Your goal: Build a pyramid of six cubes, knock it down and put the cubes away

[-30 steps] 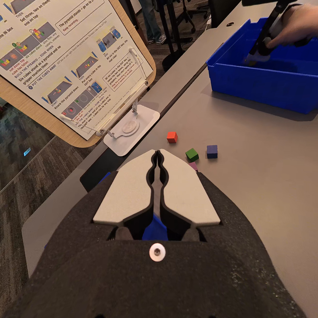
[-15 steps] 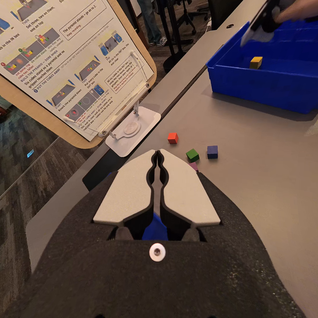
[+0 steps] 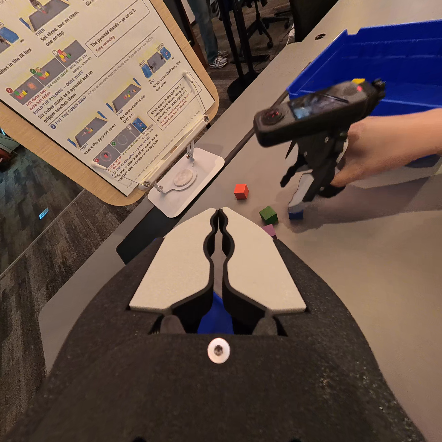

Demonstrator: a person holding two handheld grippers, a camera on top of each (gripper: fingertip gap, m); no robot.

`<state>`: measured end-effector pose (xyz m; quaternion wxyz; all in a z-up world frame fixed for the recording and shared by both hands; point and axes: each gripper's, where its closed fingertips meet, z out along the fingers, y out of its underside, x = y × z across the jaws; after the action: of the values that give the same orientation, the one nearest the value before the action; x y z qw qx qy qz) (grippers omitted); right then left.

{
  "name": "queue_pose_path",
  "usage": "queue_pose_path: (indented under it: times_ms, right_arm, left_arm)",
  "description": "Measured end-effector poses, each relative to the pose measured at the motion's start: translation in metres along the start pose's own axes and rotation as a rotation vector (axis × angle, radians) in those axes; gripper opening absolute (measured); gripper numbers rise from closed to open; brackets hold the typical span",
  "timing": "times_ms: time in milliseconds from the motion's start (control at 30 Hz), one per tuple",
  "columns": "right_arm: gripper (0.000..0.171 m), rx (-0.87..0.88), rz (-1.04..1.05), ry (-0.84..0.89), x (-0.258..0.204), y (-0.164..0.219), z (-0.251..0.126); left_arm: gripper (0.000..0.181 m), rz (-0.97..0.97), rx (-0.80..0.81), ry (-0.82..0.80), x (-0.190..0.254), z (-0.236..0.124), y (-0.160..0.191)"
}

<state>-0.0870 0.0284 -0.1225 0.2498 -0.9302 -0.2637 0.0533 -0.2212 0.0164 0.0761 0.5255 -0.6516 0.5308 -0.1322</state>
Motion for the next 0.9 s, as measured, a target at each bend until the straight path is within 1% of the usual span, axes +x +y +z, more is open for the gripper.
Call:
queue_pose_path:
  times_ms: [233, 300, 367, 400, 433, 533, 600, 700, 767, 900]
  right_arm:
    - [0.058, -0.110, 0.016, -0.026, -0.005, 0.022, 0.031]
    - [0.044, -0.096, 0.011, -0.026, -0.003, 0.019, 0.030]
    - [0.040, -0.100, 0.010, -0.030, -0.002, 0.021, 0.030]
    - [0.032, -0.101, 0.001, -0.029, -0.001, 0.021, 0.030]
    - [0.029, -0.104, -0.010, -0.034, -0.001, 0.022, 0.029]
    - [0.030, -0.116, -0.013, -0.044, -0.001, 0.024, 0.028]
    - [0.038, -0.110, -0.023, -0.023, 0.003, 0.022, 0.026]
    - [0.041, -0.080, -0.029, -0.015, 0.005, 0.017, 0.021]
    - [0.046, -0.091, -0.035, 0.002, 0.009, 0.018, 0.018]
    - [0.048, -0.108, -0.059, -0.024, 0.008, 0.022, 0.021]
  left_arm:
    - [0.000, -0.005, 0.004, 0.001, -0.001, -0.001, 0.000]
    - [0.000, -0.005, 0.005, 0.001, -0.001, -0.001, 0.000]
    - [0.000, -0.002, 0.007, 0.001, -0.001, -0.001, -0.001]
    - [0.000, -0.001, 0.006, 0.001, 0.000, -0.001, -0.001]
    - [0.000, 0.000, 0.005, 0.002, 0.000, 0.000, -0.001]
    - [0.000, 0.001, -0.002, 0.004, 0.001, 0.001, 0.000]
    - [0.000, 0.001, -0.001, 0.007, 0.001, 0.001, 0.000]
    - [0.000, 0.005, 0.001, 0.005, 0.002, 0.001, -0.001]
    - [0.000, 0.004, 0.001, 0.006, 0.002, 0.000, -0.001]
    - [0.000, 0.004, -0.004, 0.010, 0.002, 0.002, 0.000]
